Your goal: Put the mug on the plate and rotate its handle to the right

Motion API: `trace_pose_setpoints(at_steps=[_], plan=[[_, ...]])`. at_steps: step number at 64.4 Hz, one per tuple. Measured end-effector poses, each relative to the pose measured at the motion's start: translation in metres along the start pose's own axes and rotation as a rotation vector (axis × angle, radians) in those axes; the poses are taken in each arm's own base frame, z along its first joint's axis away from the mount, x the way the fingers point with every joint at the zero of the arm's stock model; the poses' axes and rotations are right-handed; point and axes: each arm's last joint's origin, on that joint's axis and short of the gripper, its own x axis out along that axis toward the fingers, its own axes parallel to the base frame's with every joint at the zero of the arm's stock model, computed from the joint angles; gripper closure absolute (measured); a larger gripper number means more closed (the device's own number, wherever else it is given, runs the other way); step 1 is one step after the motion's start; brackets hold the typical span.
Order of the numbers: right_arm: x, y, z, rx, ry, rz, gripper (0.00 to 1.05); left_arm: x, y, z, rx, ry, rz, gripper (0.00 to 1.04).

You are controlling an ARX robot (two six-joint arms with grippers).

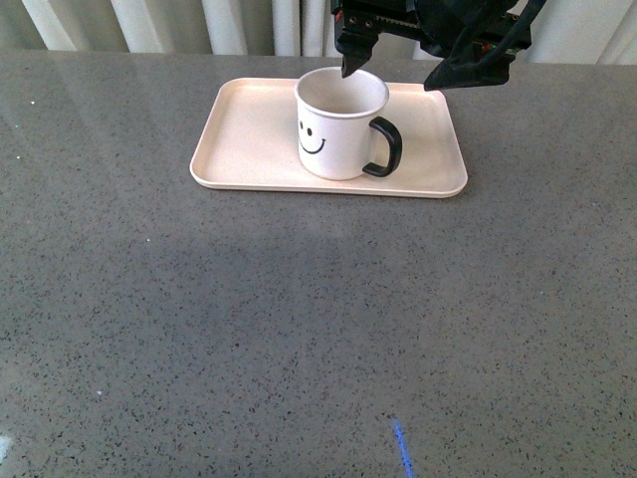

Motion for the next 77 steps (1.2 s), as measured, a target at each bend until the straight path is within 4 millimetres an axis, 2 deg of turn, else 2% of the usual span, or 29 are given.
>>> trace_pose_setpoints(at_steps=[28, 45, 50, 63, 72, 77], plan=[[0.02, -0.002, -0.007, 0.014, 0.039, -0.019, 0.09, 0.0, 0.0, 0.0, 0.0, 0.0, 0.0, 0.09], [0.024, 0.003, -0.005, 0.009, 0.043, -0.017, 0.09, 0.0, 0.0, 0.0, 0.0, 0.0, 0.0, 0.09], [0.026, 0.004, -0.002, 0.007, 0.041, -0.019, 0.13, 0.0, 0.0, 0.0, 0.0, 0.0, 0.0, 0.09], [0.035, 0.008, -0.002, 0.01, 0.06, -0.026, 0.42, 0.0, 0.0, 0.0, 0.0, 0.0, 0.0, 0.09], [0.038, 0.011, 0.0, 0.016, 0.068, -0.04, 0.74, 0.0, 0.0, 0.0, 0.0, 0.0, 0.0, 0.09], [0.037, 0.011, 0.002, 0.019, 0.068, -0.043, 0.86, 0.0, 0.0, 0.0, 0.0, 0.0, 0.0, 0.09]])
